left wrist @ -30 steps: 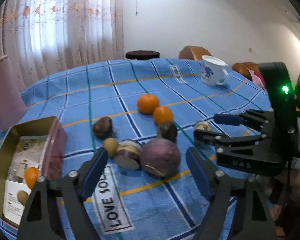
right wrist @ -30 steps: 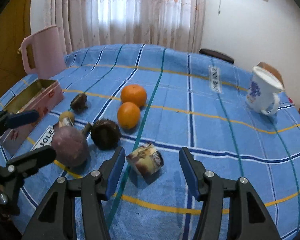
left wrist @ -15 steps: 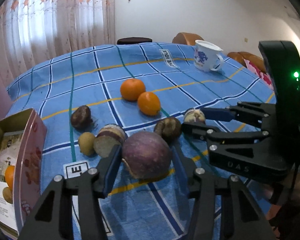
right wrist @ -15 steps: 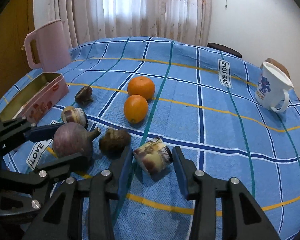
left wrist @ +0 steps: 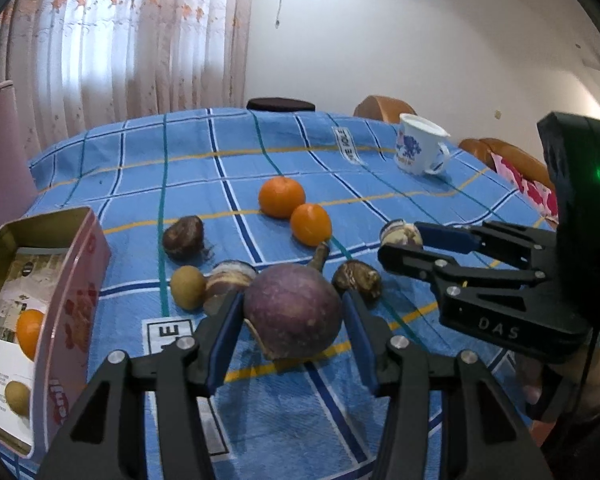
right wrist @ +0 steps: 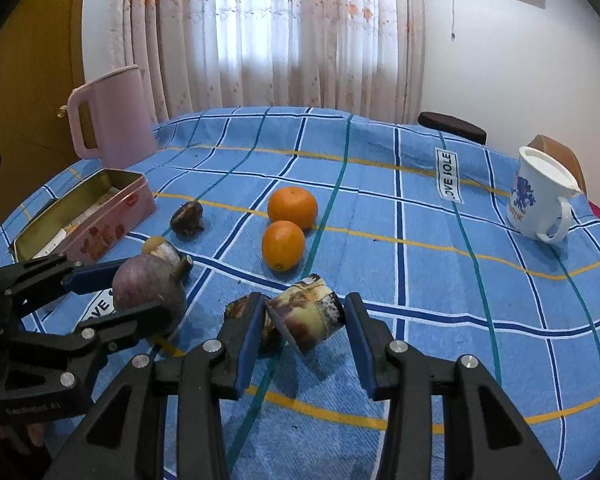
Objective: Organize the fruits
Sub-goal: 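Close the left tool on the purple fruit while the right tool grasps the printed cylinder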
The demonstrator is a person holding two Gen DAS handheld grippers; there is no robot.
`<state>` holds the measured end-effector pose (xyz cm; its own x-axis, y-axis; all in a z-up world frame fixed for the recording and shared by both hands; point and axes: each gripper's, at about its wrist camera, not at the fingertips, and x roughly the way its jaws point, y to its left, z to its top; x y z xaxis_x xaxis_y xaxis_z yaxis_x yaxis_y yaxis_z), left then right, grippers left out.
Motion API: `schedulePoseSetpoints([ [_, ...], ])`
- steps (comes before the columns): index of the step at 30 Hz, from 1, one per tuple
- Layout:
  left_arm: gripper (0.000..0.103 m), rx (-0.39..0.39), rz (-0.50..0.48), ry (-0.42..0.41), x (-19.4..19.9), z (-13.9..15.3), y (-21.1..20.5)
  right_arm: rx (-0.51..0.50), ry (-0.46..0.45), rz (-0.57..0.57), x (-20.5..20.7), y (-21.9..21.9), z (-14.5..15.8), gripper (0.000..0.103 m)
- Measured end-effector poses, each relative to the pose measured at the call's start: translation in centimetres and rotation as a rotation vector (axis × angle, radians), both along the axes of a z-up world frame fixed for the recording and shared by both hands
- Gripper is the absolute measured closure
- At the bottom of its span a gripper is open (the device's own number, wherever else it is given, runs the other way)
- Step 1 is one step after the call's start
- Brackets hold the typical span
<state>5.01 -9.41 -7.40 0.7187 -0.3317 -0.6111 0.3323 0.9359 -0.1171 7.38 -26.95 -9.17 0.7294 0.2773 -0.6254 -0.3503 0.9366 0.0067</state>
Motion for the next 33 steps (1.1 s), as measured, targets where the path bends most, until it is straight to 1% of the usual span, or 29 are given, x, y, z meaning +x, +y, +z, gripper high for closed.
schedulePoseSetpoints([
  [11,0.051,0.014,0.036,-0.095,-1.1,1.3,0.3,0.042,-0.051,0.002,-0.7,-0.7,0.5,0.06],
  [20,0.051,-0.002,0.048,-0.123,-1.5,1.7,0.7,0.056,-0.086,0.004,-1.3,-0.9,0.8,0.06],
  [29,0.051,0.013,0.06,-0.181,-2.3,2.4,0.5,0.067,-0.121,0.006,-2.0,-1.1,1.1,0.06],
  [33,0.05,0.014,0.07,-0.193,-2.3,2.5,0.7,0.07,-0.135,0.005,-2.3,-1.2,1.2,0.06],
])
